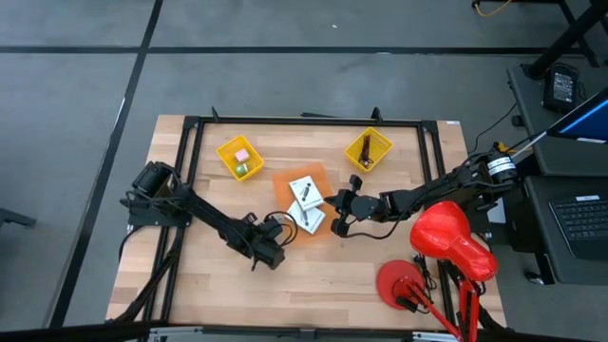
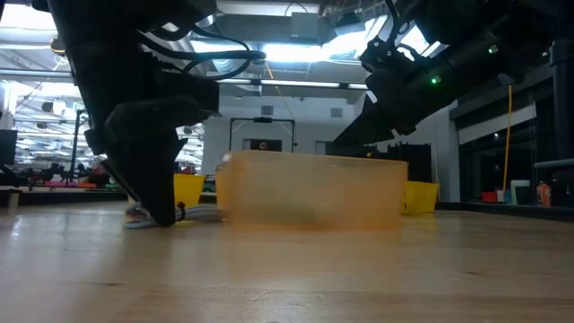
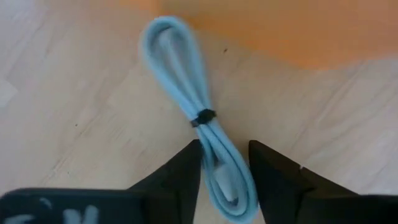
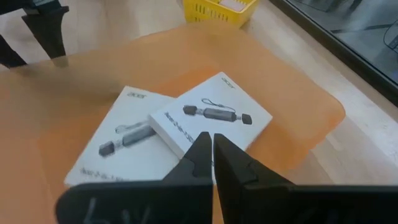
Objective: Pick and place items into bin
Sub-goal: Put the blue charger cable into the right yellow bin
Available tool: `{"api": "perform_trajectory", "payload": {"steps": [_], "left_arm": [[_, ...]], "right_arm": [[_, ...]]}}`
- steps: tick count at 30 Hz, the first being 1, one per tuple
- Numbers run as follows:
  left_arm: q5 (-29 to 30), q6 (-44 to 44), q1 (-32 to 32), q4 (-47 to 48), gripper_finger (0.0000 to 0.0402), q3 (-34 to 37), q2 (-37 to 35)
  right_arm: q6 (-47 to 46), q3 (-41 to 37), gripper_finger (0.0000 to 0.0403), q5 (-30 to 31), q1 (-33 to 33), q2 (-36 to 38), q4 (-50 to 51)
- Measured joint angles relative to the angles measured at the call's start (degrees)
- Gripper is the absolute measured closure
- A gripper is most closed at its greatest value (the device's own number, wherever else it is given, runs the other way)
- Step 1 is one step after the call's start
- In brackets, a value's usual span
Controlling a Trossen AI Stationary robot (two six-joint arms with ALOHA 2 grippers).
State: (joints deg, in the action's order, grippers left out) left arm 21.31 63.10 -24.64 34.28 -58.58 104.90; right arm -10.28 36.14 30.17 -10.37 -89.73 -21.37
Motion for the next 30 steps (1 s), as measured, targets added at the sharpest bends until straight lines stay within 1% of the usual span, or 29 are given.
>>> {"api": "perform_trajectory", "payload": {"steps": [4,9,12,16,23,26,30], "left_arm": [[-1.17,-1.6,0.04,0.44,0.0307,-0.01,-0.1],[-1.94,-1.61,-0.07,7.0,0.0349,0.33,-2.44],[-1.92,-0.74,-0.07,10.56,0.0366,0.43,-4.93],[-0.27,-0.15,-0.74,14.48,0.0372,0.34,-8.43],[3.58,-2.92,-4.33,15.43,0.0374,0.31,-16.8],[6.88,-5.66,-6.26,15.43,0.0374,0.26,-20.9],[13.24,-11.7,-8.54,15.39,0.0375,0.23,-26.2]], "right_arm": [[0.0,0.0,0.0402,0.02,0.0,0.02,0.02],[0.0,0.0,0.0402,0.0,0.0,0.0,0.02],[0.0,0.0,0.0402,0.02,0.0,0.01,0.02],[0.02,0.0,0.0402,0.02,0.0,0.02,0.07],[0.09,0.0,0.0402,0.02,0.02,0.0,0.22],[0.07,0.0,0.0402,0.04,0.02,0.02,0.22],[0.09,0.0,0.0402,0.04,0.02,0.02,0.22]]}}
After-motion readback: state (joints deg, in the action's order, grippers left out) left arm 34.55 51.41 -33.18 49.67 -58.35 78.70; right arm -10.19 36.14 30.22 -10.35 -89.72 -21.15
